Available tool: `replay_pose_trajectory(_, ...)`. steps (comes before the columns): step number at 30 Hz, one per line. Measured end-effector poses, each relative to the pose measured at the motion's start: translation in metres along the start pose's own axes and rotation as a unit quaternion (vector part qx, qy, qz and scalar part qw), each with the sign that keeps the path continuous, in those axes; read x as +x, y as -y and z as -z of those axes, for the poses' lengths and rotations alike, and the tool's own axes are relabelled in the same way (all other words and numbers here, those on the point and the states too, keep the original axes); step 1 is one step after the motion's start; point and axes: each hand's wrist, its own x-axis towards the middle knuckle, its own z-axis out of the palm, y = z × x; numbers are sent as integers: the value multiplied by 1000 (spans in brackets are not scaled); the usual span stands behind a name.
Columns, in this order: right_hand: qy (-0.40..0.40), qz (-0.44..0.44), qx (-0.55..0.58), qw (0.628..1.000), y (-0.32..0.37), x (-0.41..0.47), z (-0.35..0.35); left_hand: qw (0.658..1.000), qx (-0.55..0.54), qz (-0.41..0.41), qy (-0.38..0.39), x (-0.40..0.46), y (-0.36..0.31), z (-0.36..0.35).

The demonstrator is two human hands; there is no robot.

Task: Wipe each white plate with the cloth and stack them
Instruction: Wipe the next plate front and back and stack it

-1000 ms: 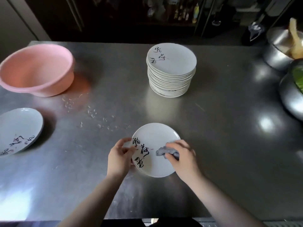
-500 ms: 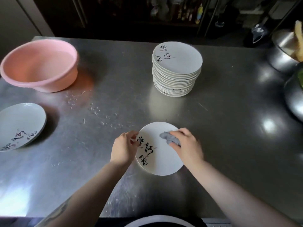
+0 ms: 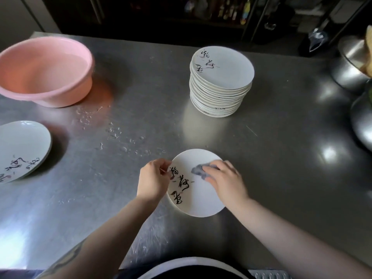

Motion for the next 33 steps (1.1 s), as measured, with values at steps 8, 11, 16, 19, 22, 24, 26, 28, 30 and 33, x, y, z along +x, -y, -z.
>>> replay_pose_trajectory(8, 75, 79, 18, 994, 23, 17, -3, 997, 69, -21, 33, 12, 3, 8)
replay_pose_trajectory(11, -5, -28, 101, 994, 6, 28, 19, 994, 92, -40, 47, 21, -4, 13)
replay_pose_trajectory(16, -10, 2, 11, 1000, 12, 51, 21, 987, 103, -76, 93, 53, -26, 2)
replay_pose_trajectory(19, 8, 42, -49, 998, 14, 48, 10, 978, 124, -77, 146, 62, -26, -5)
replay_pose_trajectory(22, 13, 50, -87, 995, 9, 41, 10, 977, 149, -77, 135, 62, -20, -3)
replay_pose_trajectory(24, 6, 43, -106, 993, 3, 32, 12, 976, 165, -65, 125, 57, -15, 2)
replay_pose_trajectory(26, 46, 36, -97, 994, 1, 22, 14, 971, 187, -53, 136, 50, -9, 8)
replay_pose_trajectory(28, 81, 49, -78, 992, 2, 19, 14, 954, 241, -58, 170, 47, -7, 13)
replay_pose_trajectory(30, 84, 62, -78, 991, 5, 25, 15, 941, 280, -76, 172, 49, -14, 10)
replay_pose_trajectory(33, 96, 76, -82, 989, 10, 36, 17, 951, 244, -106, 156, 52, -31, -4)
